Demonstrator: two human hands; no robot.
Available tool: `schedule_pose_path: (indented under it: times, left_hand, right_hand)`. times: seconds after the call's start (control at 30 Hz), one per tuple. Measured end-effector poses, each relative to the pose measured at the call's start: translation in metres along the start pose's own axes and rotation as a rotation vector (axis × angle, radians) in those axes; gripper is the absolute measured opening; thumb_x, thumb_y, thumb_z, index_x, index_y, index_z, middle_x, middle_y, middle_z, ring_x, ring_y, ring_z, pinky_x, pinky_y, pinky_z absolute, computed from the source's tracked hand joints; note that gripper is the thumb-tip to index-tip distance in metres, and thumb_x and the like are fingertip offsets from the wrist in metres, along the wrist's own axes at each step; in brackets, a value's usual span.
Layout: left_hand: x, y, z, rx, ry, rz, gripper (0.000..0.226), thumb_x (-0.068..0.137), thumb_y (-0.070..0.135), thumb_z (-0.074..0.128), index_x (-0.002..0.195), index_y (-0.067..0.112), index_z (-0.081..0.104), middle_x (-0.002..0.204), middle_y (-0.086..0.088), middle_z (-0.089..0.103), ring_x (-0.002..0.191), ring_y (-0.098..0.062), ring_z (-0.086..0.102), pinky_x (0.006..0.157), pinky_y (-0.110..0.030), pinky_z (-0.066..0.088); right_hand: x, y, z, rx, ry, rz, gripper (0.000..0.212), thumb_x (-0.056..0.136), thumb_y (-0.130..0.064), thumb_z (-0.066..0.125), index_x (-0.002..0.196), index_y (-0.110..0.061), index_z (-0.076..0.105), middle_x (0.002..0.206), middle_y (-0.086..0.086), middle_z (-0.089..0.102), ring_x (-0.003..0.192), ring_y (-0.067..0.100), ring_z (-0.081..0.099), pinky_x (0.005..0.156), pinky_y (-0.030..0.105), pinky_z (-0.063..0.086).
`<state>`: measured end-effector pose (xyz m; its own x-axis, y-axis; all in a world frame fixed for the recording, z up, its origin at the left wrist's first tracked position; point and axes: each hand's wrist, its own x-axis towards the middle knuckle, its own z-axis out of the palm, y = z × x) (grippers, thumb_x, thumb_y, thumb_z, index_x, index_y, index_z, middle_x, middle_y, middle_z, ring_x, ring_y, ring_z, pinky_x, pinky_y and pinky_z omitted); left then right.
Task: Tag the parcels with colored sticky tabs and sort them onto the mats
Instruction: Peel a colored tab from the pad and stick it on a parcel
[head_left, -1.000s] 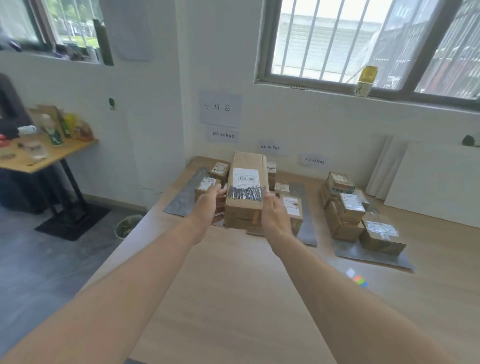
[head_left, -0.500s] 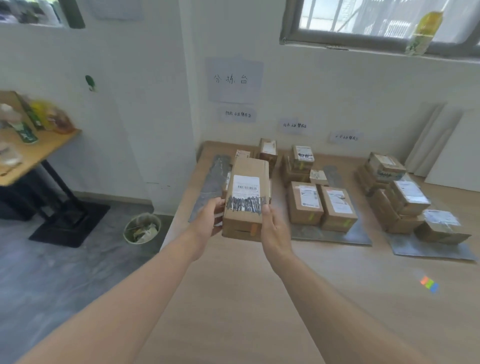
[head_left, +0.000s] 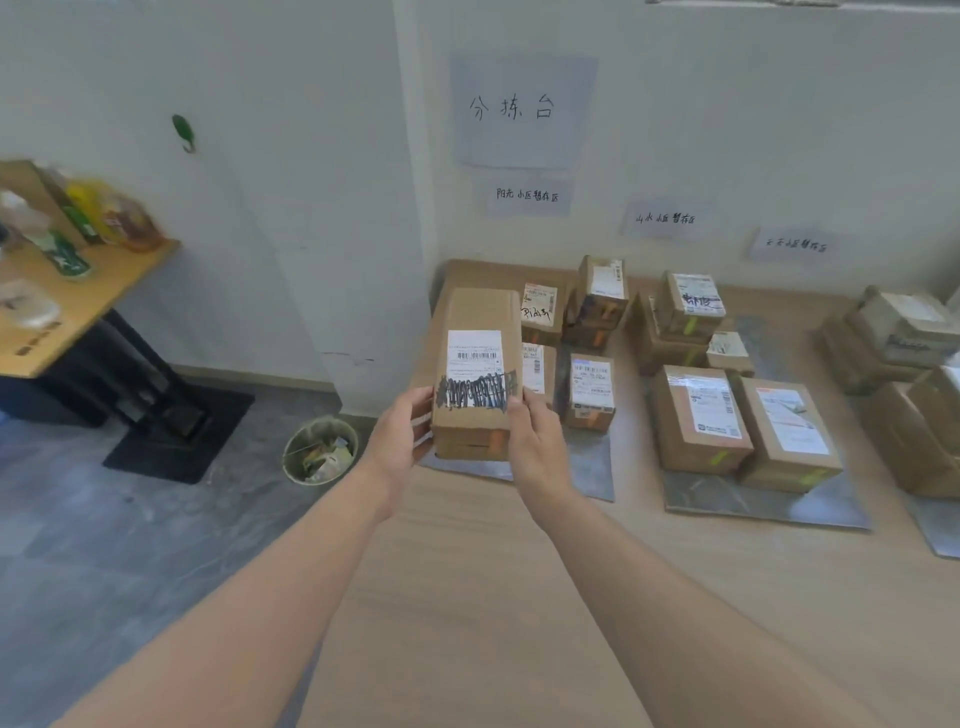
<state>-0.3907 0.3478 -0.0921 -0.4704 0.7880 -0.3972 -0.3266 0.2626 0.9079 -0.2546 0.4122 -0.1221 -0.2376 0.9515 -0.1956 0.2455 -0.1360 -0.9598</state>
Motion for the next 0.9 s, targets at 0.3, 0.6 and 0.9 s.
schedule_pose_path:
  times: [0.3,0.6,0.9]
  left_hand:
    - [0.111,-0.003,-0.038,-0.005,-0.016,-0.093,0.028,0.101,0.031,0.044,0.109,0.025,0.071,0.112,0.006,0.074,0.106,-0.012,0.065,0.097,-0.031,0.049]
    - [0.193,-0.035,-0.05,-0.034,0.002,-0.179,0.027,0.099,0.031,0.045,0.107,0.025,0.071,0.114,0.005,0.074,0.105,-0.012,0.064,0.094,-0.028,0.048]
    - [0.225,-0.07,-0.046,-0.083,-0.013,-0.257,0.026,0.1,0.031,0.046,0.108,0.024,0.07,0.103,0.009,0.075,0.108,-0.013,0.065,0.105,-0.031,0.045]
  right_hand:
    - [0.071,0.017,0.061,0.07,-0.046,0.171,0.039,0.107,-0.035,0.039,0.145,-0.039,0.045,0.129,-0.015,0.04,0.118,0.004,0.038,0.102,0.027,0.026]
    - [0.121,0.057,0.099,0.067,-0.029,0.277,0.045,0.105,-0.042,0.036,0.149,-0.034,0.042,0.135,-0.016,0.043,0.126,0.003,0.039,0.11,0.028,0.028]
    - [0.14,0.092,0.105,0.157,0.113,0.325,0.051,0.094,-0.046,0.038,0.139,-0.029,0.051,0.136,-0.007,0.053,0.128,0.008,0.049,0.114,0.038,0.039]
